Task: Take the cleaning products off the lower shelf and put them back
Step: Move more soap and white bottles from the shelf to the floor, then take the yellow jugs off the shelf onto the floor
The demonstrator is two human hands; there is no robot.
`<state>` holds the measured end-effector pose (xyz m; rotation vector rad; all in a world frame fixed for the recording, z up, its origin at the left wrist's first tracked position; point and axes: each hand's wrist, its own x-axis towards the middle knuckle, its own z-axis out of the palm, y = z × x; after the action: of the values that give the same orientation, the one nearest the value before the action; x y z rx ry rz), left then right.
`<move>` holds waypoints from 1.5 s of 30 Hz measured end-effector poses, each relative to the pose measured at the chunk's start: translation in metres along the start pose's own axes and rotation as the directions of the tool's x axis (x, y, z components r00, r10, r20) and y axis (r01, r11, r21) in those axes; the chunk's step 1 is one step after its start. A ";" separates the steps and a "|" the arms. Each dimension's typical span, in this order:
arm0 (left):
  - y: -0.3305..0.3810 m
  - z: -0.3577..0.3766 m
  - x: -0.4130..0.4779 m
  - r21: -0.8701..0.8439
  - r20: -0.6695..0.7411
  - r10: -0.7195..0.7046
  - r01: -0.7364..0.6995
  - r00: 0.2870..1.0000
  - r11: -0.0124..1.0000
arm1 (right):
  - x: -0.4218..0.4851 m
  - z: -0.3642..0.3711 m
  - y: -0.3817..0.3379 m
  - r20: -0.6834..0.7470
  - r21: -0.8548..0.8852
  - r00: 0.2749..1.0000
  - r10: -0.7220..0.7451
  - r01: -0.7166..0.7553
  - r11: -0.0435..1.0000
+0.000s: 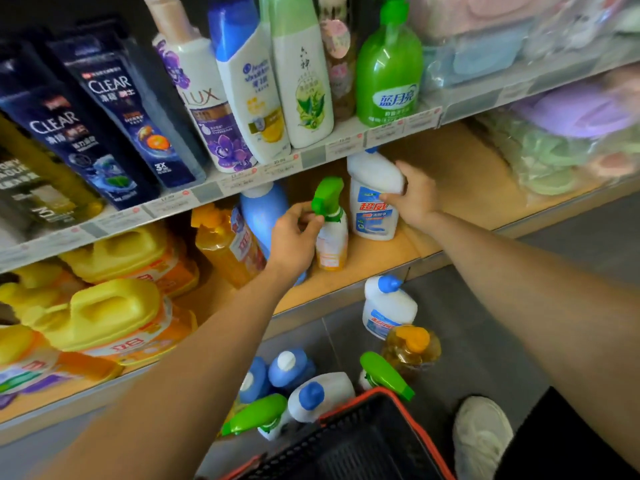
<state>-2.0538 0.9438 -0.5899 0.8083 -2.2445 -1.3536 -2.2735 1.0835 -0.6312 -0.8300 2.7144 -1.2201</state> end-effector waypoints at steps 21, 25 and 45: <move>-0.081 0.121 0.023 -0.104 -0.345 -0.324 0.307 0.881 0.946 | -0.020 0.035 0.029 0.050 0.452 0.872 0.486 -0.454 0.768; -0.086 0.121 0.017 -0.342 -0.301 -0.298 0.190 0.906 0.920 | -0.019 0.029 0.038 0.155 0.463 0.896 0.415 -0.437 0.771; -0.099 0.098 0.024 -0.033 0.311 -0.183 0.203 0.933 0.979 | -0.039 0.032 0.005 0.507 0.130 0.834 0.220 -0.326 0.937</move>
<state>-2.1038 0.9565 -0.7216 0.8654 -2.3850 -1.7408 -2.2344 1.0841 -0.6634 -0.5907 2.1611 -1.0403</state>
